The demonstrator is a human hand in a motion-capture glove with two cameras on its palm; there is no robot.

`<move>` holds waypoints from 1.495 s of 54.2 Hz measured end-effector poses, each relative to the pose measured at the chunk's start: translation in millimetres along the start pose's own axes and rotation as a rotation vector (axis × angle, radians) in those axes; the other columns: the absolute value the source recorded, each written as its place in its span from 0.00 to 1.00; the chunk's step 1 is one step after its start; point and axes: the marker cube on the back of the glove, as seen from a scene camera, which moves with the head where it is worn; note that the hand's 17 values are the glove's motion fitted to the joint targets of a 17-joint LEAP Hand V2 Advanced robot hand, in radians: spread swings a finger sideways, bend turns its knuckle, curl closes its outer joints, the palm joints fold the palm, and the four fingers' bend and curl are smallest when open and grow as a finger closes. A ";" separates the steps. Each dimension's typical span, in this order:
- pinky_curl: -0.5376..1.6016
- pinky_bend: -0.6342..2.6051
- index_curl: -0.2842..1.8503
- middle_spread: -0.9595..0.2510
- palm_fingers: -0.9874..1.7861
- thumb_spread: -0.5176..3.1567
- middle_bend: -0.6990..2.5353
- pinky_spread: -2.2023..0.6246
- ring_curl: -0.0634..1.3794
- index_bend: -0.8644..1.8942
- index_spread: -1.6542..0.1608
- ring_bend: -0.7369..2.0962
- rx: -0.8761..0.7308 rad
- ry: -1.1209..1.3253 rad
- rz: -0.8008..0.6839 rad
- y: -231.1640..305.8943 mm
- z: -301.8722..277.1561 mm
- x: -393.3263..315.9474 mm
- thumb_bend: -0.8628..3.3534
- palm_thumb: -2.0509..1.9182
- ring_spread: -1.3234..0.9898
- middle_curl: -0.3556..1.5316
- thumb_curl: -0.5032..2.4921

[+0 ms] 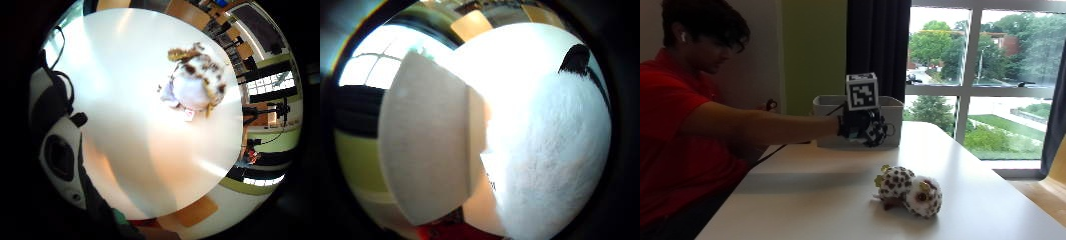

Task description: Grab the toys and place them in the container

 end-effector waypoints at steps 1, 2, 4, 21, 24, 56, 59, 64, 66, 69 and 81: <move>0.41 0.48 0.38 0.45 0.77 0.36 0.37 0.62 0.40 0.48 0.69 0.55 0.008 0.003 -0.011 -1.4 -8.6 -2.4 0.24 0.68 0.37 0.41 0.38; 0.41 0.48 0.38 0.44 0.77 0.35 0.38 0.62 0.40 0.48 0.68 0.55 0.016 0.007 -0.026 -2.7 -17.3 -4.9 0.24 0.68 0.37 0.41 0.38; 0.41 0.48 0.39 0.44 0.77 0.34 0.38 0.62 0.41 0.48 0.68 0.56 0.033 0.019 -0.056 -4.9 -34.0 -10.8 0.24 0.69 0.36 0.42 0.39; 0.42 0.48 0.46 0.43 0.75 0.29 0.40 0.61 0.42 0.51 0.68 0.57 0.154 -0.096 -0.175 -6.7 -141.8 -145.9 0.23 0.68 0.36 0.47 0.43; 0.43 0.48 0.46 0.42 0.73 0.30 0.39 0.61 0.42 0.50 0.68 0.56 0.139 -0.078 -0.183 -5.0 -145.2 -176.7 0.22 0.67 0.36 0.47 0.43; 0.44 0.58 0.37 0.69 0.33 0.45 0.27 0.77 0.27 0.37 0.70 0.36 0.014 -0.141 -0.312 7.9 -132.3 -179.8 0.19 0.51 0.56 0.40 0.33; 0.44 0.57 0.37 0.70 0.34 0.45 0.27 0.78 0.26 0.38 0.70 0.36 0.022 -0.143 -0.279 8.9 -139.7 -150.9 0.19 0.51 0.57 0.40 0.32; 0.43 0.56 0.36 0.71 0.34 0.45 0.27 0.79 0.26 0.38 0.70 0.35 0.037 -0.156 -0.250 12.5 -147.0 -118.7 0.19 0.51 0.58 0.39 0.31; 0.43 0.56 0.36 0.72 0.34 0.45 0.27 0.79 0.26 0.38 0.70 0.35 0.043 -0.154 -0.241 13.9 -148.2 -109.6 0.19 0.51 0.58 0.39 0.31; 0.42 0.55 0.36 0.72 0.35 0.45 0.27 0.79 0.26 0.39 0.70 0.34 0.058 -0.142 -0.235 16.2 -148.8 -98.5 0.20 0.51 0.59 0.38 0.30; 0.41 0.54 0.36 0.73 0.36 0.45 0.27 0.80 0.26 0.39 0.69 0.33 0.077 -0.152 -0.230 21.2 -147.8 -78.8 0.20 0.51 0.59 0.37 0.29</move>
